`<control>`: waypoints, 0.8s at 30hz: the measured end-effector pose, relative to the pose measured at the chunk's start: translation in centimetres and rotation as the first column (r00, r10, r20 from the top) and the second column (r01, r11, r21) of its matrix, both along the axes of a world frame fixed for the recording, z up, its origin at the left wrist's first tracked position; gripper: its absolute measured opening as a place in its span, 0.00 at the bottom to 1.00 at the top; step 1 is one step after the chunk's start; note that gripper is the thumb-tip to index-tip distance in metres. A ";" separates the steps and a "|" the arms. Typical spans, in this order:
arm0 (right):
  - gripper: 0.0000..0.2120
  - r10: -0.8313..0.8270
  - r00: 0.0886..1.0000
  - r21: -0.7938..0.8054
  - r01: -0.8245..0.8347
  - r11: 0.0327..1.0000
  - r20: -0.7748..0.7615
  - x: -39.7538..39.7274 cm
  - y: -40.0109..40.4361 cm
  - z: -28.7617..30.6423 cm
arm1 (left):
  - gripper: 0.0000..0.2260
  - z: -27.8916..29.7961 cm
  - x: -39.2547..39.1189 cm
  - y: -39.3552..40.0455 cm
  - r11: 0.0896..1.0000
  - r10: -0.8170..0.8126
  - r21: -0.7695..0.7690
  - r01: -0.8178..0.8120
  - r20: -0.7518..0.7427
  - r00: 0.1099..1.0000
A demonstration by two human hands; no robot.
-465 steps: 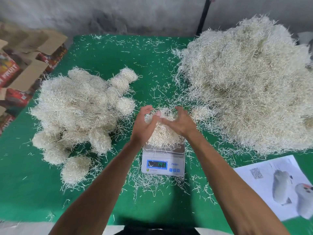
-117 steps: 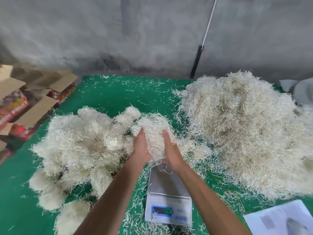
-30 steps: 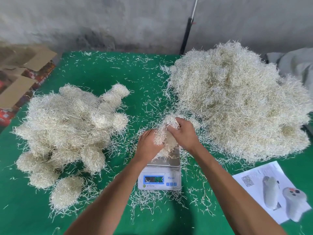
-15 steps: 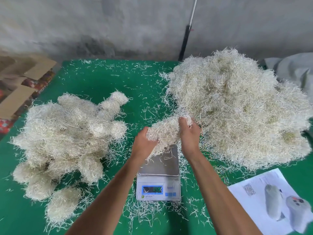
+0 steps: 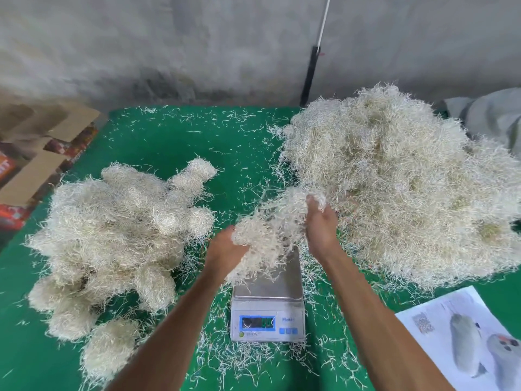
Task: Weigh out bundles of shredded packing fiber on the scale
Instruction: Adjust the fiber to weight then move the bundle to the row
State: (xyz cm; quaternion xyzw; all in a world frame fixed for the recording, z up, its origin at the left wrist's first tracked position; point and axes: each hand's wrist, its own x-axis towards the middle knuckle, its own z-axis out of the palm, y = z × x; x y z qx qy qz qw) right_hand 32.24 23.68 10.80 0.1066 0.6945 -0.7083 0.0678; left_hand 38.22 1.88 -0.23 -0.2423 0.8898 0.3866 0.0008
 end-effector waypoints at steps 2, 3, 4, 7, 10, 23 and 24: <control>0.25 -0.108 0.994 -0.095 0.109 0.989 0.020 -2.0 2.3 1.0 | 0.35 -0.5 1.5 -2.4 0.996 0.094 0.007 -0.094 0.049 0.994; 0.25 -0.164 0.986 -0.111 0.167 0.980 0.029 -3.1 3.8 1.6 | 0.34 -1.0 2.3 -3.8 0.988 0.151 0.018 -0.153 0.078 0.985; 0.24 -0.208 0.977 -0.103 0.211 0.972 0.036 -4.0 5.0 1.9 | 0.33 -1.4 3.0 -4.8 0.979 0.200 0.029 -0.204 0.109 0.974; 0.15 -0.201 0.980 -0.062 0.201 0.978 -0.001 -4.5 5.6 1.7 | 0.34 -2.1 3.8 -5.7 0.968 0.241 0.025 -0.249 0.170 0.955; 0.19 -0.321 0.938 -0.139 0.338 0.931 0.130 -4.9 5.6 0.1 | 0.33 -2.1 3.8 -5.4 0.935 0.320 0.095 -0.341 0.182 0.930; 0.19 -0.048 0.990 0.195 0.021 0.980 0.134 -3.5 8.8 -6.1 | 0.37 -1.4 2.0 -2.8 0.857 0.442 0.217 -0.468 0.159 0.883; 0.21 -0.024 0.989 0.223 -0.008 0.975 0.142 -3.1 8.4 -6.7 | 0.38 -0.9 1.5 -2.2 0.868 0.424 0.226 -0.443 0.130 0.896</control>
